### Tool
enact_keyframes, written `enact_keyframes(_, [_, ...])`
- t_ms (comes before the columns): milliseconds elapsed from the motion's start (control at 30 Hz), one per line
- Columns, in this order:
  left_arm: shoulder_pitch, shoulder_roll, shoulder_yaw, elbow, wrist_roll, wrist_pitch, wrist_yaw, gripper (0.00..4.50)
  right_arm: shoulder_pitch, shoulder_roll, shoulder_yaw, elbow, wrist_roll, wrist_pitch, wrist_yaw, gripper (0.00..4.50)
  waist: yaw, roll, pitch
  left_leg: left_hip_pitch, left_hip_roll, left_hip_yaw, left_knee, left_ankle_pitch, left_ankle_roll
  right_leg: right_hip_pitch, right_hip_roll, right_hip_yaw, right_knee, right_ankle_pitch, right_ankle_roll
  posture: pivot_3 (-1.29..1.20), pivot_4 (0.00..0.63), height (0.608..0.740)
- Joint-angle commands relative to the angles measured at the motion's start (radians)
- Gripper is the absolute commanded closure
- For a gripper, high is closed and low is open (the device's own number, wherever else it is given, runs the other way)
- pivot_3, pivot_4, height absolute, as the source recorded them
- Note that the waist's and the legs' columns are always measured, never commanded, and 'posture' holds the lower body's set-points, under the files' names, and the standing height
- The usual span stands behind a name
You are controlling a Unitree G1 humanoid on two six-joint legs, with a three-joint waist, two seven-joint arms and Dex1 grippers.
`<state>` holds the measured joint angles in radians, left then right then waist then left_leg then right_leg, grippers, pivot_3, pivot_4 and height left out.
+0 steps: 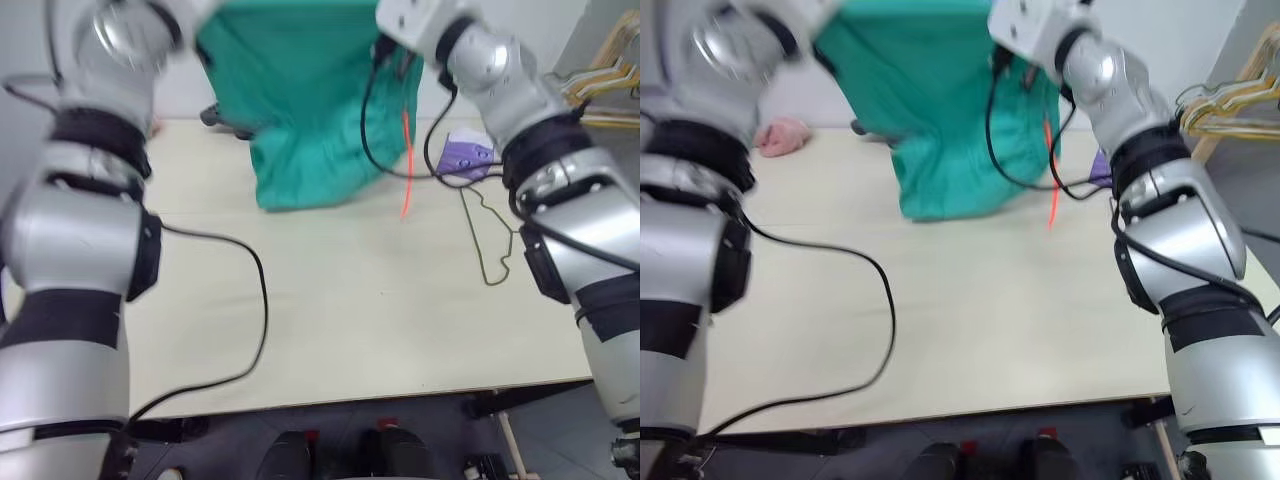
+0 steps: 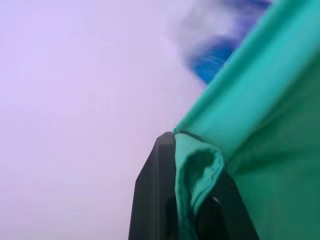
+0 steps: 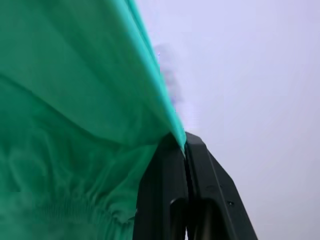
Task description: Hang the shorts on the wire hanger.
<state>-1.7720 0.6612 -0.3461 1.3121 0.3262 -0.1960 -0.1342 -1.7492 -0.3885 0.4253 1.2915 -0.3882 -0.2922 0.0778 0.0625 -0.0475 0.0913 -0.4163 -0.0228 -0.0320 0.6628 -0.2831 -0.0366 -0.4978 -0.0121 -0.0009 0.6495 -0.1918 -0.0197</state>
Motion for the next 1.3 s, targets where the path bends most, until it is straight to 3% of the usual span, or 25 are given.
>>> enact_keyframes(33, [-0.103, 0.133, 0.011, 0.060, 0.096, -0.001, 0.151, 4.49, -0.050, -0.059, -0.041, 0.059, -0.035, -0.034, -0.098, 4.50, -0.017, 0.001, 0.000, 0.000, -0.001, 0.002, -0.002, 0.000, 0.000, -0.001, -0.002, -0.001, -0.002, 0.000, 0.000, 0.19, 0.014, 0.740])
enact_keyframes(200, [-0.045, 0.133, 0.059, 0.059, 0.083, -0.032, -0.041, 4.49, 0.062, -0.014, -0.070, 0.043, -0.003, -0.142, 0.040, 4.50, -0.030, 0.003, 0.002, 0.005, -0.003, 0.007, -0.004, -0.003, 0.006, 0.008, -0.005, -0.010, -0.005, -0.005, 0.009, 0.21, 0.047, 0.740])
enact_keyframes(267, [0.020, 0.130, 0.088, 0.054, 0.057, -0.042, -0.127, 4.49, 0.114, 0.000, -0.090, 0.029, 0.021, -0.175, 0.114, 4.50, -0.032, 0.007, 0.007, 0.018, -0.003, 0.008, -0.001, -0.004, 0.013, 0.023, -0.004, -0.012, -0.004, -0.005, 0.009, 0.22, 0.061, 0.740])
enact_keyframes(433, [0.342, 0.149, 0.170, -0.022, -0.075, -0.033, -0.587, 4.49, 0.423, 0.026, -0.102, -0.161, 0.127, -0.273, 0.494, 4.50, -0.037, 0.009, 0.010, 0.055, 0.000, 0.008, -0.001, -0.004, 0.023, 0.059, 0.002, -0.011, -0.002, -0.006, 0.010, 0.23, 0.082, 0.740])
enact_keyframes(533, [0.617, 0.189, 0.208, -0.297, -0.197, 0.092, -0.884, 4.49, 0.688, -0.022, -0.092, -0.457, 0.200, -0.173, 0.696, 4.50, -0.036, 0.009, 0.010, 0.059, 0.001, 0.006, 0.001, -0.004, 0.023, 0.063, 0.005, -0.010, 0.001, -0.005, 0.009, 0.23, 0.086, 0.740])
enact_keyframes(633, [0.885, 0.258, 0.230, -0.689, -0.290, 0.289, -1.054, 4.49, 0.849, -0.068, -0.098, -0.685, 0.210, -0.058, 0.774, 4.50, -0.036, 0.009, 0.010, 0.041, 0.001, 0.002, 0.006, -0.003, 0.020, 0.045, -0.002, -0.008, 0.013, -0.005, 0.009, 0.23, 0.088, 0.740])
enact_keyframes(700, [1.140, 0.375, 0.238, -1.030, -0.410, 0.460, -1.235, 4.49, 0.975, -0.102, -0.094, -0.859, 0.217, 0.019, 0.821, 4.50, -0.040, 0.009, 0.010, 0.020, 0.001, 0.001, 0.017, -0.004, 0.017, 0.025, -0.003, -0.008, 0.017, -0.005, 0.008, 0.23, 0.086, 0.740])
enact_keyframes(767, [1.314, 0.475, 0.256, -1.235, -0.493, 0.538, -1.351, 4.49, 1.056, -0.125, -0.096, -0.990, 0.232, 0.094, 0.848, 4.50, -0.046, 0.009, 0.010, 0.017, 0.001, 0.004, 0.018, -0.005, 0.017, 0.020, -0.004, -0.006, 0.018, -0.005, 0.009, 0.22, 0.084, 0.740])
enact_keyframes(867, [1.432, 0.563, 0.281, -1.362, -0.558, 0.614, -1.398, 4.49, 1.136, -0.141, -0.099, -1.140, 0.253, 0.195, 0.869, 4.50, -0.030, 0.011, 0.012, 0.024, 0.000, 0.003, 0.017, -0.008, 0.023, 0.026, -0.003, -0.007, 0.014, -0.005, 0.008, 0.22, 0.077, 0.740])
enact_keyframes(967, [1.490, 0.613, 0.283, -1.422, -0.588, 0.641, -1.423, 4.49, 1.209, -0.161, -0.093, -1.265, 0.279, 0.273, 0.905, 4.50, -0.008, 0.019, 0.019, 0.054, 0.002, 0.002, 0.015, -0.010, 0.025, 0.060, 0.006, -0.011, 0.007, -0.015, 0.007, 0.21, 0.073, 0.740])
enact_keyframes(1067, [1.529, 0.630, 0.268, -1.461, -0.589, 0.638, -1.422, 4.49, 1.303, -0.212, -0.078, -1.401, 0.307, 0.351, 0.964, 4.50, 0.012, 0.021, 0.020, 0.071, 0.000, -0.001, 0.014, -0.013, 0.028, 0.078, 0.006, -0.011, 0.006, -0.025, 0.005, 0.20, 0.073, 0.740])
enact_keyframes(1300, [1.625, 0.635, 0.275, -1.577, -0.638, 0.677, -1.408, 4.49, 1.466, -0.331, -0.086, -1.623, 0.375, 0.532, 1.038, 4.50, 0.013, 0.020, 0.020, 0.068, -0.001, -0.006, 0.015, -0.014, 0.029, 0.078, 0.006, -0.009, 0.007, -0.023, 0.012, 0.19, 0.077, 0.740])
